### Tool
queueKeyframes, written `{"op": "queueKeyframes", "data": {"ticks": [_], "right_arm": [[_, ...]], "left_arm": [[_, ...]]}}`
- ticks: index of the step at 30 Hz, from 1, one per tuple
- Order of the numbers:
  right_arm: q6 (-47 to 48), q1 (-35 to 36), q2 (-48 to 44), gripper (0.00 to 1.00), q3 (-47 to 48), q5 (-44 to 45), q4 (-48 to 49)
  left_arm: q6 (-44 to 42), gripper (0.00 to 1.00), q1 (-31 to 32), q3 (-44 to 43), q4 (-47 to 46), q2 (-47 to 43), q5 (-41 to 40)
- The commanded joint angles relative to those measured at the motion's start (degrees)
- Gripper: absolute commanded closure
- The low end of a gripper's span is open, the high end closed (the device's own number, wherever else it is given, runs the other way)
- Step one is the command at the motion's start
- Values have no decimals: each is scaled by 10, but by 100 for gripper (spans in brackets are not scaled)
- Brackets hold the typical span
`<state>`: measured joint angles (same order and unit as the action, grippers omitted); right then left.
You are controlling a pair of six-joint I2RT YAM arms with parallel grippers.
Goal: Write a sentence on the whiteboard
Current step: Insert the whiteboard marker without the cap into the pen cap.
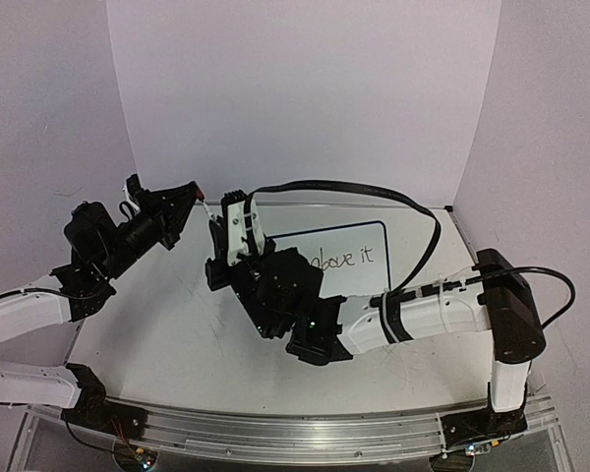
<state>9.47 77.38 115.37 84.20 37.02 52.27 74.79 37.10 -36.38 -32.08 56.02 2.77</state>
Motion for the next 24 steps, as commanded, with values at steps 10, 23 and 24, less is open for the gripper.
{"op": "queueKeyframes", "data": {"ticks": [10,23,24], "right_arm": [[4,-4,-19,100,24,15,13],[-2,-3,-30,100,3,1,23],[-3,-3,-30,100,3,0,23]], "left_arm": [[-4,100,12,-7,-13,-7,-5],[-54,100,14,-40,25,-5,-42],[-52,100,14,-40,24,-5,-42]]}}
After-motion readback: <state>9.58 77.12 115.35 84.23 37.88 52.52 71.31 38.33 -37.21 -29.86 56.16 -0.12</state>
